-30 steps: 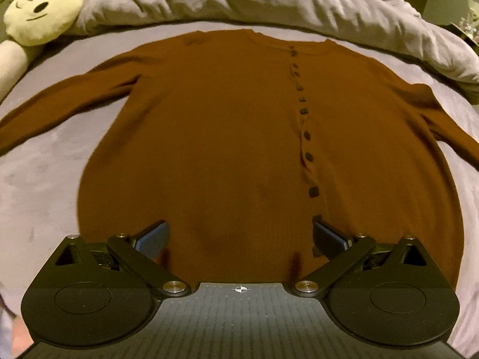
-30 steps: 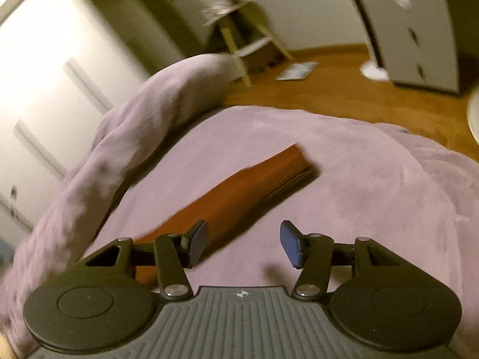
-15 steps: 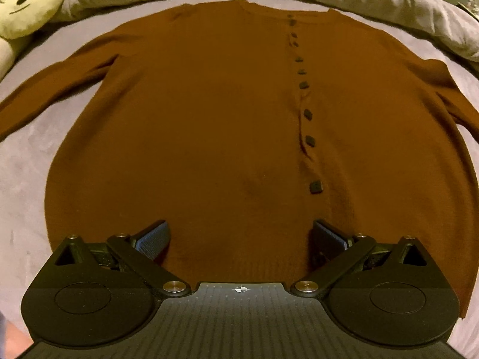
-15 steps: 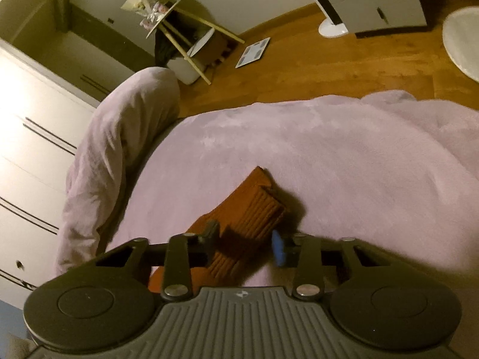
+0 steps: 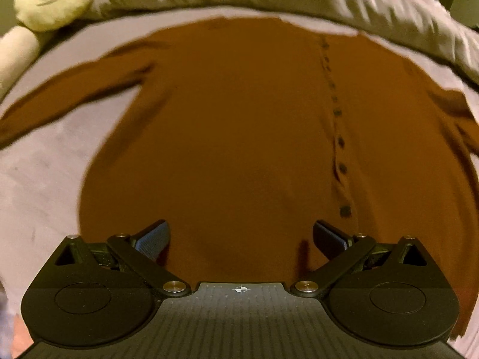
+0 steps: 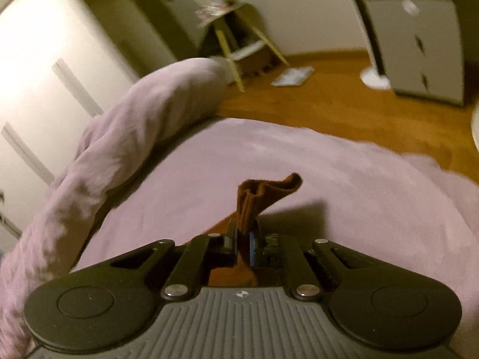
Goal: Fold small clothes
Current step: 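Lift the sleeve with the right gripper, lay it across the body, open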
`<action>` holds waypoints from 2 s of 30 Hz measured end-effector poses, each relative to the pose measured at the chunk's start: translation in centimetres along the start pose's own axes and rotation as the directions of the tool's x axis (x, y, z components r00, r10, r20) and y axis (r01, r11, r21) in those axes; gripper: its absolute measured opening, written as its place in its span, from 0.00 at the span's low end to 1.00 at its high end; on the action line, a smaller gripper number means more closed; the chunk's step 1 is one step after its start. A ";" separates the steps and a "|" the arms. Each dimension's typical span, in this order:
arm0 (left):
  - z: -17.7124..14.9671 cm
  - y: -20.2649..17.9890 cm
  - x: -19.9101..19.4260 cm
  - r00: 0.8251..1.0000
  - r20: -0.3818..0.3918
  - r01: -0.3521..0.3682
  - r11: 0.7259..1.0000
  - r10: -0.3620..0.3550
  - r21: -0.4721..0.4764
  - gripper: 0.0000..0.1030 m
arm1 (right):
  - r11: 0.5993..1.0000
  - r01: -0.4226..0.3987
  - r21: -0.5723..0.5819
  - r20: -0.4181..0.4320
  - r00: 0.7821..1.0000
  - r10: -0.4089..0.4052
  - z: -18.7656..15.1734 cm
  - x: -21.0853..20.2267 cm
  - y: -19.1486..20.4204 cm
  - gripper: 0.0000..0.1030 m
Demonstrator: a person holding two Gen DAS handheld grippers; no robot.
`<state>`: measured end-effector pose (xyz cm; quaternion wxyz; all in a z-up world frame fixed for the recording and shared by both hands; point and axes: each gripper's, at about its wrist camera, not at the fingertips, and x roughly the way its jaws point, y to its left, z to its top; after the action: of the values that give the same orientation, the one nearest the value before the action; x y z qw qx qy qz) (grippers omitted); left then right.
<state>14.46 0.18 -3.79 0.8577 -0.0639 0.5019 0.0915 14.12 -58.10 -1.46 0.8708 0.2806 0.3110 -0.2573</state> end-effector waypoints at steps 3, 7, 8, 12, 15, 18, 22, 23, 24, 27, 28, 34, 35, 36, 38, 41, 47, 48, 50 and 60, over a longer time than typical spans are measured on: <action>0.5 1.2 -0.9 1.000 0.027 0.015 1.000 -0.014 -0.025 1.00 | 0.988 -0.035 -0.150 0.032 0.999 0.040 -1.0 -1.4 4.4 0.06; 0.7 3.4 -1.8 0.997 0.065 0.035 0.997 -0.030 -0.064 1.00 | 0.938 -0.149 -0.313 0.026 0.986 0.166 -3.8 -3.2 11.6 0.06; 0.7 3.8 -1.9 0.997 0.075 0.037 0.997 -0.032 -0.070 1.00 | 0.917 -0.182 -0.356 0.018 0.979 0.201 -4.9 -3.6 13.6 0.06; 0.6 5.9 -2.0 0.994 0.089 0.066 0.993 -0.057 -0.101 1.00 | 0.822 -0.311 -0.477 -0.061 0.945 0.322 -10.1 -4.8 20.8 0.06; 0.6 7.2 -1.6 0.993 0.073 0.103 0.984 -0.093 -0.148 1.00 | 0.752 -0.377 -0.541 -0.135 0.921 0.365 -14.6 -5.1 24.7 0.07; 1.1 7.3 -1.5 0.989 0.078 0.138 0.977 -0.127 -0.160 1.00 | 0.723 -0.401 -0.563 -0.222 0.916 0.335 -17.4 -4.7 25.9 0.24; 2.5 4.4 -1.9 0.975 0.112 0.204 0.975 -0.194 -0.087 1.00 | 0.783 -0.333 -0.525 -0.200 0.943 0.267 -18.5 -5.6 23.2 0.24; 3.0 3.2 -1.8 0.968 0.111 0.235 0.969 -0.227 -0.070 1.00 | 0.807 -0.290 -0.514 -0.185 0.956 0.226 -18.4 -5.8 22.0 0.24; 3.4 2.1 -1.6 0.960 0.105 0.267 0.962 -0.260 -0.058 1.00 | 0.826 -0.257 -0.502 -0.172 0.965 0.196 -18.2 -5.6 20.9 0.24; 4.9 -2.4 -0.3 0.919 0.065 0.390 0.920 -0.388 -0.034 1.00 | 0.867 -0.152 -0.475 -0.128 0.986 0.103 -17.8 -6.2 17.1 0.24; 5.3 -4.0 0.1 0.903 0.054 0.427 0.904 -0.426 -0.018 1.00 | 0.874 -0.126 -0.469 -0.119 0.990 0.079 -17.8 -6.2 16.1 0.24; 6.6 -12.1 4.5 0.840 -0.063 0.538 0.843 -0.538 -0.029 1.00 | 0.870 -0.027 -0.493 -0.056 0.998 -0.001 -19.3 -8.1 11.3 0.24; 6.6 -12.9 5.2 0.829 -0.080 0.551 0.833 -0.553 -0.053 0.99 | 0.861 -0.016 -0.508 -0.041 0.999 -0.006 -19.5 -8.4 10.8 0.24; 6.7 -13.4 5.7 0.821 -0.088 0.559 0.826 -0.564 -0.074 0.97 | 0.853 -0.011 -0.523 -0.033 0.999 -0.008 -19.6 -8.6 10.6 0.24; 6.5 -14.2 6.9 0.804 -0.106 0.576 0.811 -0.585 -0.108 0.91 | 0.836 -0.007 -0.549 -0.021 1.000 -0.005 -20.0 -8.9 10.1 0.24; 6.6 -15.3 8.7 0.795 -0.145 0.570 0.807 -0.589 -0.151 0.80 | 0.817 0.002 -0.577 -0.006 1.000 -0.007 -20.3 -8.6 10.0 0.24; 7.8 -16.2 9.7 0.793 -0.139 0.572 0.804 -0.592 -0.163 0.53 | 0.817 0.013 -0.577 -0.001 1.000 -0.016 -20.4 -7.8 10.5 0.25; 8.1 -16.2 9.9 0.795 -0.141 0.567 0.805 -0.591 -0.174 0.50 | 0.817 0.015 -0.577 0.001 1.000 -0.018 -20.4 -7.8 10.5 0.25; 8.4 -16.3 10.3 0.791 -0.147 0.570 0.802 -0.595 -0.180 0.37 | 0.813 0.021 -0.582 0.004 1.000 -0.023 -20.4 -7.7 10.7 0.25; 10.6 -13.7 7.8 0.821 -0.043 0.566 0.821 -0.570 -0.075 0.06 | 0.791 0.051 -0.610 0.017 0.999 -0.051 -20.4 -7.7 12.0 0.25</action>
<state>30.20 -10.31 -5.21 0.8275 -0.2386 0.4841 -0.1552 8.36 -34.26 -5.46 0.9074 -0.0236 0.3851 -0.1665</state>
